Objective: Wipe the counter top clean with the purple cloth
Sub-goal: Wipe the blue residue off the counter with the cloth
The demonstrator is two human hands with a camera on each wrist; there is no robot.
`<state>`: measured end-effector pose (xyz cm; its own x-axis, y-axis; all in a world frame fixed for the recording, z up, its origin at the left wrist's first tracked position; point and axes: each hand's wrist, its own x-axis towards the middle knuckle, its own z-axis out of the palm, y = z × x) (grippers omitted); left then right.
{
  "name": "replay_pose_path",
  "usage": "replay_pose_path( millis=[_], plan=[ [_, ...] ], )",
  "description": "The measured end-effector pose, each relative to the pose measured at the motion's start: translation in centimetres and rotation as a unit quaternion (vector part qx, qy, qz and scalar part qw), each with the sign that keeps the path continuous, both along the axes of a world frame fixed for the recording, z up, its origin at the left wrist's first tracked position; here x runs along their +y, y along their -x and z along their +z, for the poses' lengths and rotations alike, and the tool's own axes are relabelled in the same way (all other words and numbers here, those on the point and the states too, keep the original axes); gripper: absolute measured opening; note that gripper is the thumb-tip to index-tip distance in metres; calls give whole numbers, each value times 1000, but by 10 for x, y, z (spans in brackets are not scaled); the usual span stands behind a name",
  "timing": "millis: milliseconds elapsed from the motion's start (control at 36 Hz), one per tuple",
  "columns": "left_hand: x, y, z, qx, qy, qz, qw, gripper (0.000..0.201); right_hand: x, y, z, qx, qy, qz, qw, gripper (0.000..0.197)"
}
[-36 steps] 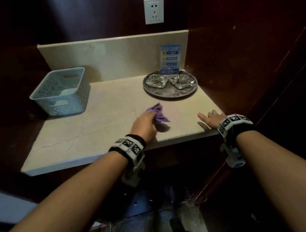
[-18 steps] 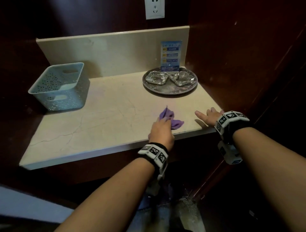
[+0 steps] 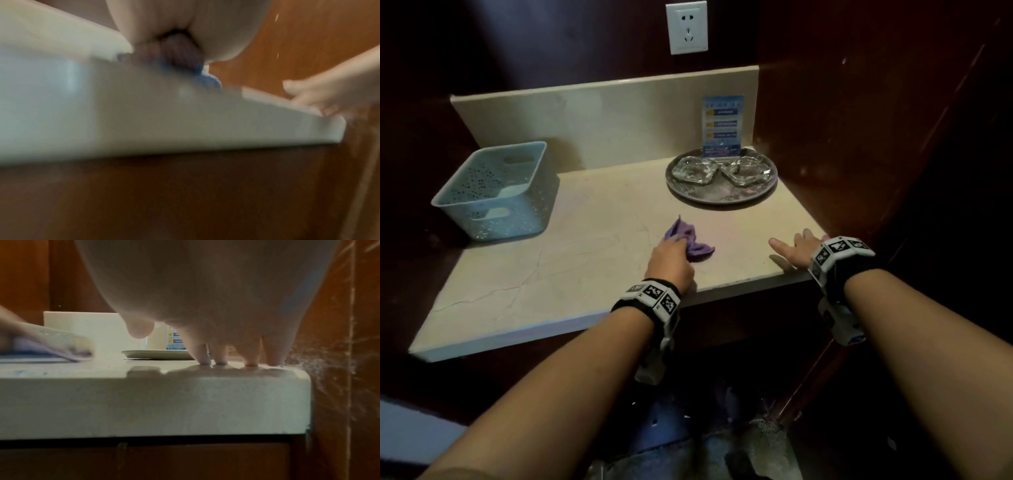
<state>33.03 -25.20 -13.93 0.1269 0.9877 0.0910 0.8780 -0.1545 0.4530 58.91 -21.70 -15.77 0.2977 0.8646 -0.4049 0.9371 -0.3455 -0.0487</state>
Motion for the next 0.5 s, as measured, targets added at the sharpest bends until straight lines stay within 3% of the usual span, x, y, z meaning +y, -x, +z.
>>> replay_pose_path(
  millis=[111, 222, 333, 417, 500],
  plan=[
    [-10, -32, -10, 17, -24, -49, 998, 21, -2, 0, 1, 8, -3, -3, 1000, 97],
    [-33, -71, -9, -15, -40, -141, 989, 36, -5, 3, 1, -8, -14, 7, 1000, 91],
    [-54, -93, -12, -43, -51, -193, 979, 44, -2, 1, -2, -13, -2, 22, 1000, 113],
    [-53, -96, -3, -75, -26, -201, 976, 46, -6, 3, 2, -4, -15, 7, 1000, 98],
    [-43, -87, 12, -133, -48, -156, 978, 40, -5, 3, 0, -6, -8, 33, 999, 113]
  ],
)
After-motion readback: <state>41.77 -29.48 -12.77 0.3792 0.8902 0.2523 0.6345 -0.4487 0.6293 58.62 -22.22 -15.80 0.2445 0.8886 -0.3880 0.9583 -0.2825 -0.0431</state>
